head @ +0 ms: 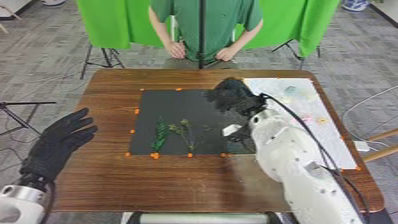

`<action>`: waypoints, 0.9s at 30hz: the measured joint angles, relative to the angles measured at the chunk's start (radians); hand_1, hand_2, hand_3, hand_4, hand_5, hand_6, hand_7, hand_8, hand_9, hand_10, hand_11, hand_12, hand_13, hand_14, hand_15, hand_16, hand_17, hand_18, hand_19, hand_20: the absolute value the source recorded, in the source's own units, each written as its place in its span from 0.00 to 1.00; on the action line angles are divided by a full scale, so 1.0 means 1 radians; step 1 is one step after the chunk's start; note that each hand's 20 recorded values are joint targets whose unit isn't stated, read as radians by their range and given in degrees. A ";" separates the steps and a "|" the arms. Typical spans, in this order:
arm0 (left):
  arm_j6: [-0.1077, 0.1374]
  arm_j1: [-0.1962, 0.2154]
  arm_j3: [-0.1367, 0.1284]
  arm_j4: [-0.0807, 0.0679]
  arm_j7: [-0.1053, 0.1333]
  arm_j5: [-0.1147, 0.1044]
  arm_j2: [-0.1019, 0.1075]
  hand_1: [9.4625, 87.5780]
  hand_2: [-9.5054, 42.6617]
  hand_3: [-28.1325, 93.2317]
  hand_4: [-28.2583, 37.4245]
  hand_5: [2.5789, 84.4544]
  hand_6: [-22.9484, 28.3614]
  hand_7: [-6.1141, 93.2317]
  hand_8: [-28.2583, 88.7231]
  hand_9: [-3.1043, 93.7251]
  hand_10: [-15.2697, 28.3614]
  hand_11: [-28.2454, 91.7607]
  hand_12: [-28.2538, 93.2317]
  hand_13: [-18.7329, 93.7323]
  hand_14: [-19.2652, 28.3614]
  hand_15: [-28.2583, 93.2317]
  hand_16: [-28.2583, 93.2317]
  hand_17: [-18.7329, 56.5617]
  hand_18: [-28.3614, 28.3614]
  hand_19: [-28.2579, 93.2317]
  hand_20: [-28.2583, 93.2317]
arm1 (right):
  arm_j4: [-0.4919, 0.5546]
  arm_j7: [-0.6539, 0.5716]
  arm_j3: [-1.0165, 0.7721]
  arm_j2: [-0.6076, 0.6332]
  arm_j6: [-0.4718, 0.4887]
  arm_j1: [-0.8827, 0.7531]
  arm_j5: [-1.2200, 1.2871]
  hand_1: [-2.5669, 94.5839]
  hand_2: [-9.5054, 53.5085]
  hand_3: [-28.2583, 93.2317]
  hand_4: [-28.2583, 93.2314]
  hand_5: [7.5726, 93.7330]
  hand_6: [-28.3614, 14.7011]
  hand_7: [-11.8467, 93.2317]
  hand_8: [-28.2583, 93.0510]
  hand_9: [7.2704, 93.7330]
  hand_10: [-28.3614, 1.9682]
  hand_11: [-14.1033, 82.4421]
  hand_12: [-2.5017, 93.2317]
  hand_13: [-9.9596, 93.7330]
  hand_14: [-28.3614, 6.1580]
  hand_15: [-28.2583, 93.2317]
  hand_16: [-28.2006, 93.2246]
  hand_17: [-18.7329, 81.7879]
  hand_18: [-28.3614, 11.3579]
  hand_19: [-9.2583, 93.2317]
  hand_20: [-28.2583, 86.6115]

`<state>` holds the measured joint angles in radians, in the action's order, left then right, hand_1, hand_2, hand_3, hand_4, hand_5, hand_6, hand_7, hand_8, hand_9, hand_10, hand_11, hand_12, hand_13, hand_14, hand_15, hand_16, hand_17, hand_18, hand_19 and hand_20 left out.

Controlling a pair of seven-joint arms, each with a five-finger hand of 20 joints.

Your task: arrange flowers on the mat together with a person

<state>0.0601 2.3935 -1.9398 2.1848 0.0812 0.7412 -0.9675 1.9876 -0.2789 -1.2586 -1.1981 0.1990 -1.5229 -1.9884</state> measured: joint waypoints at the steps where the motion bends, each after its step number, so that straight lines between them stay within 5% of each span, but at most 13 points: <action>1: 0.000 0.002 -0.001 0.000 0.001 0.000 -0.002 0.24 0.16 0.80 0.06 0.38 0.54 0.24 0.16 0.33 0.63 0.40 0.38 0.39 0.73 0.49 0.24 0.16 0.89 0.62 0.30 | 0.001 0.059 -0.054 0.012 0.031 -0.024 0.043 0.25 0.32 0.88 0.05 0.57 0.56 0.34 0.15 0.55 0.41 0.42 0.30 0.56 0.44 0.59 0.41 0.38 0.20 0.65 0.52; 6: 0.000 0.003 -0.003 0.000 0.006 0.000 -0.009 0.25 0.16 0.80 0.05 0.38 0.54 0.24 0.17 0.34 0.63 0.40 0.38 0.39 0.74 0.49 0.24 0.16 0.89 0.62 0.30 | 0.015 0.206 -0.285 0.069 0.187 -0.147 0.281 0.23 0.26 0.89 0.05 0.49 0.55 0.31 0.15 0.48 0.43 0.34 0.29 0.51 0.45 0.50 0.43 0.36 0.19 0.55 0.49; 12: 0.000 0.007 -0.007 0.001 0.010 0.000 -0.013 0.24 0.16 0.80 0.05 0.38 0.54 0.24 0.17 0.34 0.63 0.40 0.38 0.39 0.74 0.49 0.23 0.16 0.89 0.62 0.30 | 0.027 0.207 -0.426 0.104 0.093 -0.296 0.582 0.21 0.21 0.90 0.05 0.39 0.51 0.23 0.17 0.41 0.46 0.23 0.27 0.44 0.47 0.33 0.47 0.34 0.22 0.40 0.43; 27: -0.001 0.012 -0.007 0.001 0.018 0.000 -0.023 0.24 0.16 0.81 0.05 0.38 0.54 0.24 0.16 0.34 0.63 0.40 0.38 0.39 0.74 0.49 0.23 0.16 0.89 0.62 0.29 | 0.101 0.299 -0.558 0.013 -0.007 -0.578 0.879 0.20 0.14 0.90 0.04 0.36 0.53 0.22 0.17 0.38 0.52 0.19 0.26 0.41 0.55 0.29 0.44 0.32 0.24 0.30 0.41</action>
<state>0.0594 2.4051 -1.9468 2.1856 0.0995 0.7416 -0.9906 2.0881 0.0201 -1.8164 -1.1850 0.1919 -2.1007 -1.1097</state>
